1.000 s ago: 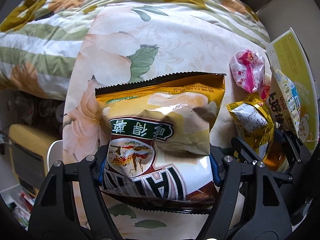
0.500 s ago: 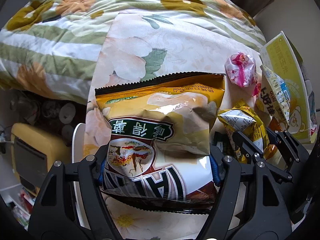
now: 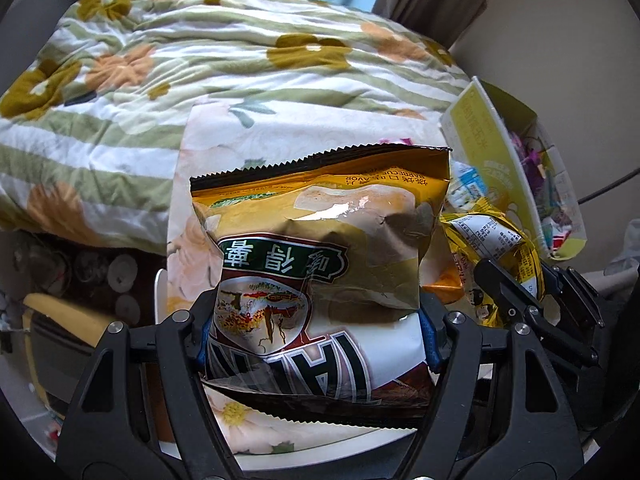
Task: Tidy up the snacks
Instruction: 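Carry both bags into the box and open both tools to release them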
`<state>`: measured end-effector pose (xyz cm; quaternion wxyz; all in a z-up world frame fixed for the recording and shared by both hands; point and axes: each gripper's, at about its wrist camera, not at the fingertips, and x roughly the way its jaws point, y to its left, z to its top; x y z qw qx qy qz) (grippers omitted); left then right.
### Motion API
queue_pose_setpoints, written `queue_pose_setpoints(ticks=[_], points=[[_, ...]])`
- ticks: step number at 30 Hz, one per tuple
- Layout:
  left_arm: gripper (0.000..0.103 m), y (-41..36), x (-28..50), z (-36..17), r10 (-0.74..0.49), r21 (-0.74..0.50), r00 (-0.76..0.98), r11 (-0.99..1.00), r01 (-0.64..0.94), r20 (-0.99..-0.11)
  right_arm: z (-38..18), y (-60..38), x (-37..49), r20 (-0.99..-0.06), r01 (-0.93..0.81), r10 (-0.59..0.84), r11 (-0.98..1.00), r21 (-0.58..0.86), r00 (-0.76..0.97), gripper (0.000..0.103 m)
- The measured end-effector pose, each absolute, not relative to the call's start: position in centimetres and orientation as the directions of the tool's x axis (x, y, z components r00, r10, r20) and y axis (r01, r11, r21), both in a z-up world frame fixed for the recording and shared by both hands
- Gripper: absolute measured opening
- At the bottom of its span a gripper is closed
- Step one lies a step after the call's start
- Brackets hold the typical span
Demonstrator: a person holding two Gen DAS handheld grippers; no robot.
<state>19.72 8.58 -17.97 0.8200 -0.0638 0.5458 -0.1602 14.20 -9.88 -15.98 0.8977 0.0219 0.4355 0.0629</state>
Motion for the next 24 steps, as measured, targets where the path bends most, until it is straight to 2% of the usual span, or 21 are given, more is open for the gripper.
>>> queue_pose_setpoints(ticks=[9,19,24], points=[[0.071,1.9,20.1,-12.2,-0.425,-0.313,0.383,0.894,0.321,-0.82,-9.6,-16.5,12.2,-0.716,0.019,0.082,0.991,0.132,0.694,0.041],[0.071,-10.3,22.6,-8.7,-0.464,-0.336,0.421,0.876,0.345,-0.779,-6.8,-27.9,13.4,-0.703,0.046,0.053,0.992,0.12,0.709,0.041],[0.071,-18.0,24.9,-8.7,-0.453,-0.316,0.427,0.88,0.355,-0.783,-6.3,-34.2,15.1,-0.69,0.033,0.061,0.992,0.122,0.721,0.041]])
